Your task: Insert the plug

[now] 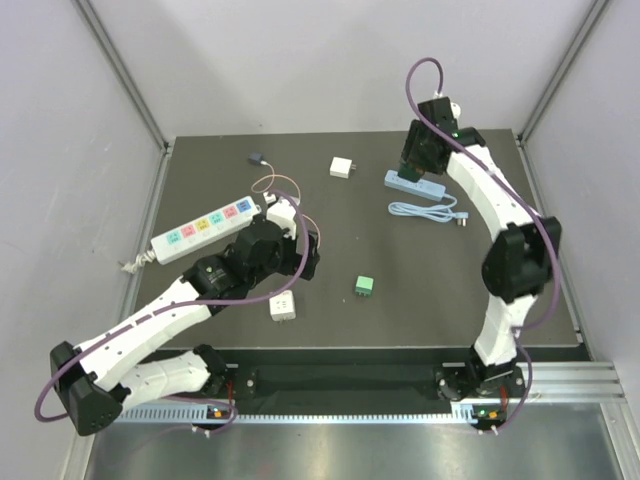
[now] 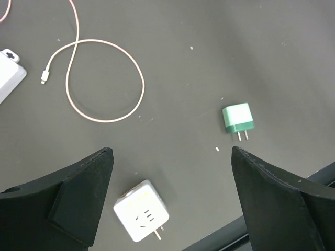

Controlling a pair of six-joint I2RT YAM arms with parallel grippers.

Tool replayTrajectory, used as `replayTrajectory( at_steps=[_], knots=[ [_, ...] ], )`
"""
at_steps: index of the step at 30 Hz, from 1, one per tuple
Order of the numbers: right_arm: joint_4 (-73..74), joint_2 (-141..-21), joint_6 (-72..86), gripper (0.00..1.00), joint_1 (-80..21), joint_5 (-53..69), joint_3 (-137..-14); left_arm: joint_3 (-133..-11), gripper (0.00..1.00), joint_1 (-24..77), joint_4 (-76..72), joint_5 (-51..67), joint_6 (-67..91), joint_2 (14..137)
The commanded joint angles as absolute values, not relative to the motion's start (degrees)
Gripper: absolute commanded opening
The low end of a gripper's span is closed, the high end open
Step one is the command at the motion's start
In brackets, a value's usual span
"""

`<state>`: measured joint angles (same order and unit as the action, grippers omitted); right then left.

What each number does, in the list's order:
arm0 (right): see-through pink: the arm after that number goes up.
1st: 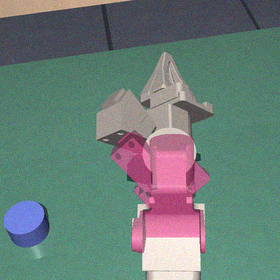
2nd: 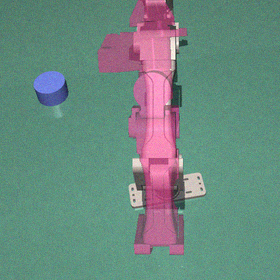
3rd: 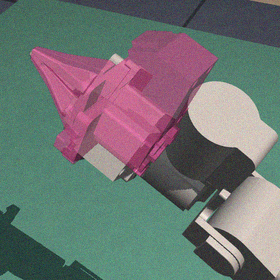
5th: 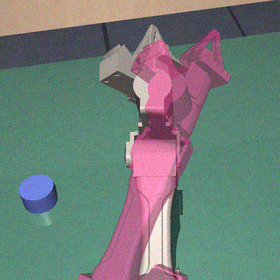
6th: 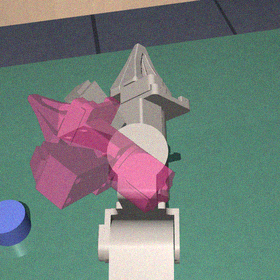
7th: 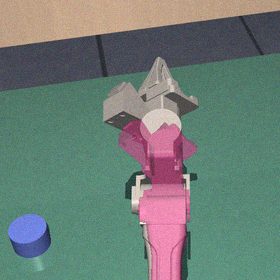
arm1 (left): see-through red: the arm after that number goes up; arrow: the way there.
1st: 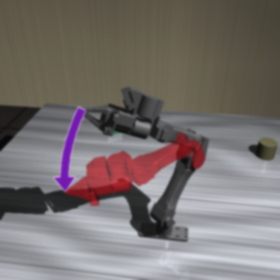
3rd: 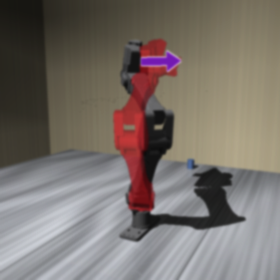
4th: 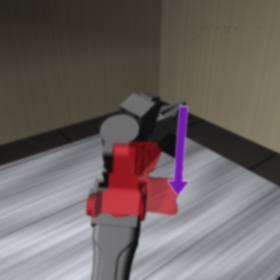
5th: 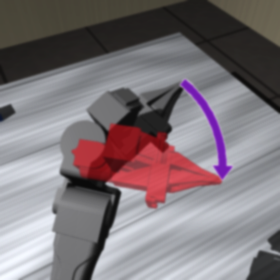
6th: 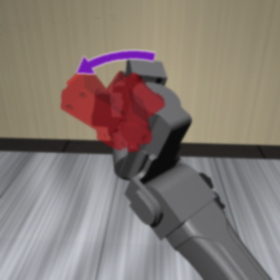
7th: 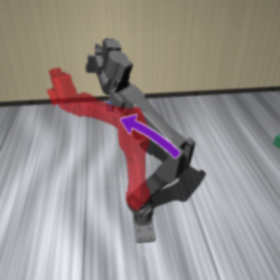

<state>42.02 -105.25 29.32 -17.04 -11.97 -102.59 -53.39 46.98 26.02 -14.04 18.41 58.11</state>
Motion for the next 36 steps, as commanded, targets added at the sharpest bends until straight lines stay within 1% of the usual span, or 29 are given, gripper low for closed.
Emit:
replayTrajectory(
  at_steps=[1, 2, 4, 9, 15, 23, 28, 36],
  knots=[
    [44.81, -112.46, 28.21, 0.00, -14.51, -14.68, -112.22, -52.82, 0.98, 47.02, 24.34, -15.12, 15.29, 55.29],
    [45.78, -114.33, 28.04, 0.00, -14.24, -15.11, -115.80, -52.74, 0.98, 47.02, 24.43, -15.55, 14.86, 55.11],
    [46.32, -118.01, 27.34, 0.00, -13.45, -15.12, -118.20, -52.38, 0.98, 47.02, 24.70, -16.17, 14.59, 54.32],
    [46.49, -122.16, 27.68, 0.00, -11.17, -14.15, -119.62, -51.77, 0.98, 47.02, 24.70, -17.84, 14.68, 53.44],
    [47.11, -124.53, 28.30, 0.00, -9.93, -13.45, -120.32, -52.38, 0.99, 47.02, 24.79, -15.56, 15.03, 54.40],
    [45.53, -124.81, 26.37, 0.00, -9.67, -10.20, -120.15, -51.59, 0.99, 47.02, 24.62, -16.79, 15.12, 52.91],
    [46.49, -125.15, 25.66, 0.00, -9.67, -10.46, -121.29, -51.59, 0.99, 47.02, 24.70, -15.91, 14.85, 53.08],
    [45.26, -125.77, 24.70, 0.00, -9.67, -10.46, -119.36, -51.50, 0.99, 47.02, 24.52, -15.91, 14.94, 52.91]
  ],
)
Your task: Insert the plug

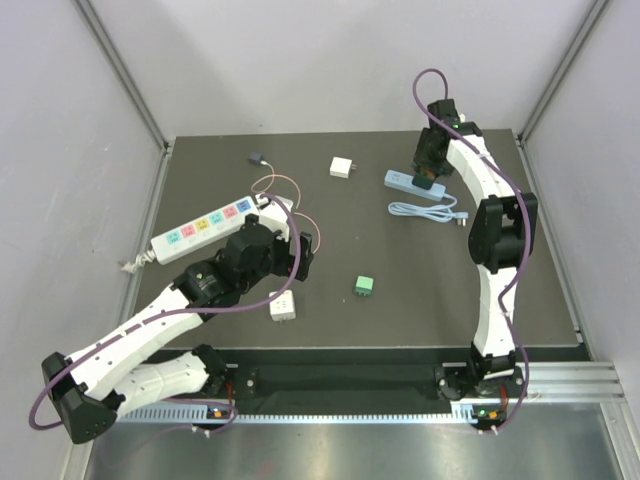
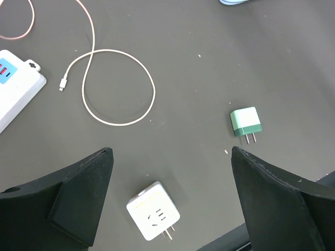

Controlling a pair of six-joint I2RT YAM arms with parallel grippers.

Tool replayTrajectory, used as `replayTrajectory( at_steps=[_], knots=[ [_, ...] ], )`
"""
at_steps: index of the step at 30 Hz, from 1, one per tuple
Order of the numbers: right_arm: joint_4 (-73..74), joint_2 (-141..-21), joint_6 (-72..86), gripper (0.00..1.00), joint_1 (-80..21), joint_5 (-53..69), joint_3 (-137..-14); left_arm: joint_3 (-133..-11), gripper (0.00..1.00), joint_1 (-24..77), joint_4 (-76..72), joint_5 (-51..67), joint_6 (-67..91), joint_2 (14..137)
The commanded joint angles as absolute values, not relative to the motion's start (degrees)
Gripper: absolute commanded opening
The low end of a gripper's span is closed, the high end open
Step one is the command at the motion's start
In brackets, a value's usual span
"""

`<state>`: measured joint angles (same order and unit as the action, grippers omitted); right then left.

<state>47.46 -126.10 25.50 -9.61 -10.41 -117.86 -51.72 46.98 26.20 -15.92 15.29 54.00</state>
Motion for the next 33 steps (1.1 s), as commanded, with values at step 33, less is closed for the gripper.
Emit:
replayTrajectory(
  at_steps=[33],
  knots=[
    [44.30, -127.62, 26.98, 0.00, -10.11, -11.60, -116.72, -51.42, 0.99, 47.02, 23.99, -16.87, 14.50, 51.77]
  ],
)
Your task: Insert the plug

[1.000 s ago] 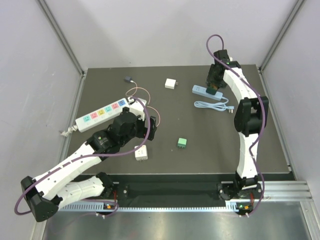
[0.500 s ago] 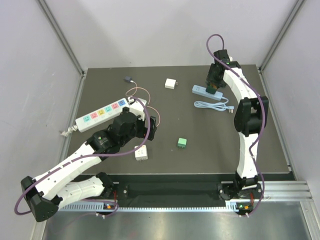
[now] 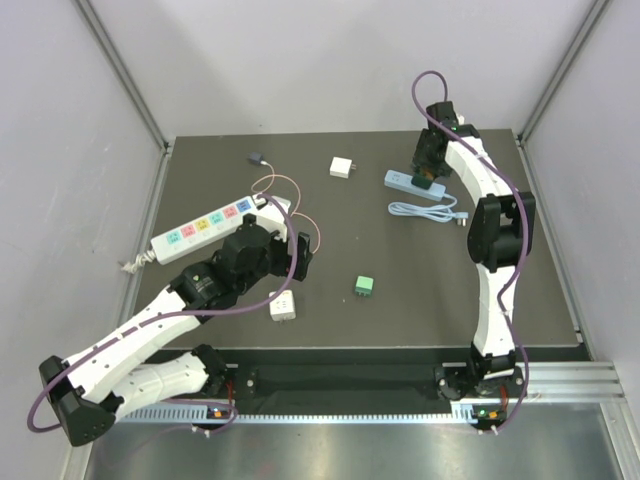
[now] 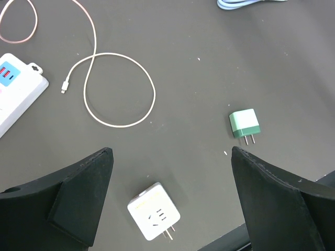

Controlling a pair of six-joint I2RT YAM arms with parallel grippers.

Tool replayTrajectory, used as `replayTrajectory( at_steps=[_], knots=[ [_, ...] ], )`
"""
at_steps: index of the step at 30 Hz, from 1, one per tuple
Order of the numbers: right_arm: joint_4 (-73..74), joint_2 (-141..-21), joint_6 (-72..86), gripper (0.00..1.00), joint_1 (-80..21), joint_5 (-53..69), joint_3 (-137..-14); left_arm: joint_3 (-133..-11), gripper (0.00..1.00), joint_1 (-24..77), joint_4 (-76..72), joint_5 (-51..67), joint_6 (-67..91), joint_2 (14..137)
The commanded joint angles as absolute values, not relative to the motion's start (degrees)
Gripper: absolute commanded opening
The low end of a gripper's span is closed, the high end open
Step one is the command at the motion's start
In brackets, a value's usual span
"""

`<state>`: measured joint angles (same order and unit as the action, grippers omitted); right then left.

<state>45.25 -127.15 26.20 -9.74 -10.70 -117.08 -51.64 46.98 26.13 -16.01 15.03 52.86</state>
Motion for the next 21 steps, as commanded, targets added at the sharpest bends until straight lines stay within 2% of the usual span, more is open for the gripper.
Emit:
replayTrajectory(
  at_steps=[1, 21],
  knots=[
    [44.38, -127.70, 27.07, 0.00, -10.02, -11.51, -116.72, -51.42, 0.99, 47.02, 24.08, -16.87, 14.50, 51.68],
    [48.78, -128.58, 28.30, 0.00, -11.16, -12.48, -121.19, -51.24, 0.99, 47.02, 24.00, -16.70, 14.33, 50.89]
  ],
)
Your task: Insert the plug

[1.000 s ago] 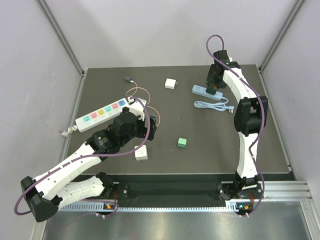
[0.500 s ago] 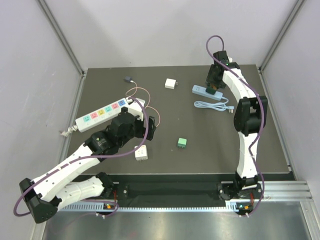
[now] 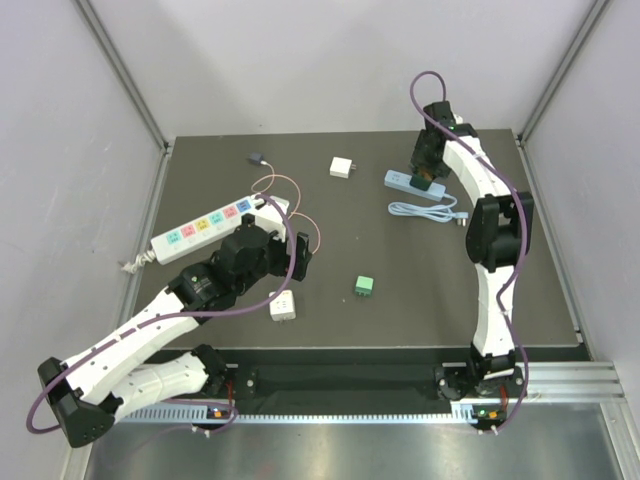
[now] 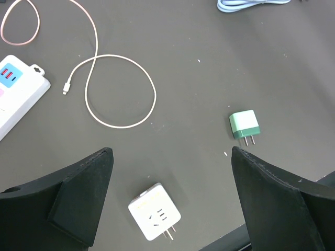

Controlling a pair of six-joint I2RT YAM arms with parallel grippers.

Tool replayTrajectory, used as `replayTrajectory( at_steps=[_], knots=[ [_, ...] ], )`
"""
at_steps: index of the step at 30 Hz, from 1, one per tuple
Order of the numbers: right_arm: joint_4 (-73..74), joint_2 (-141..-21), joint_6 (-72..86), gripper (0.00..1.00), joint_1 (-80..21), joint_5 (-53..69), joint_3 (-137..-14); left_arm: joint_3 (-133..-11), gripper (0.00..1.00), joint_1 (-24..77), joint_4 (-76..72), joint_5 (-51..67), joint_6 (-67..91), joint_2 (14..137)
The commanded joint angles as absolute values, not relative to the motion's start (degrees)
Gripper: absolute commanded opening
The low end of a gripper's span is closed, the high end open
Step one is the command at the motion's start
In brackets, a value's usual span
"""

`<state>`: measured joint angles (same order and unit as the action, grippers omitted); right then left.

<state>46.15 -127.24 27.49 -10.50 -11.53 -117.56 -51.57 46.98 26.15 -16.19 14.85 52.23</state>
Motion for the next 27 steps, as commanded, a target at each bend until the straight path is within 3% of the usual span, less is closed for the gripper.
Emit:
replayTrajectory(
  at_steps=[1, 27],
  knots=[
    [49.65, -128.58, 28.47, 0.00, -11.08, -12.65, -121.46, -51.24, 0.99, 47.02, 23.99, -16.70, 14.24, 50.98],
    [48.69, -131.57, 28.65, 0.00, -11.51, -13.97, -122.87, -51.24, 0.99, 47.02, 23.91, -16.87, 13.97, 50.45]
  ],
)
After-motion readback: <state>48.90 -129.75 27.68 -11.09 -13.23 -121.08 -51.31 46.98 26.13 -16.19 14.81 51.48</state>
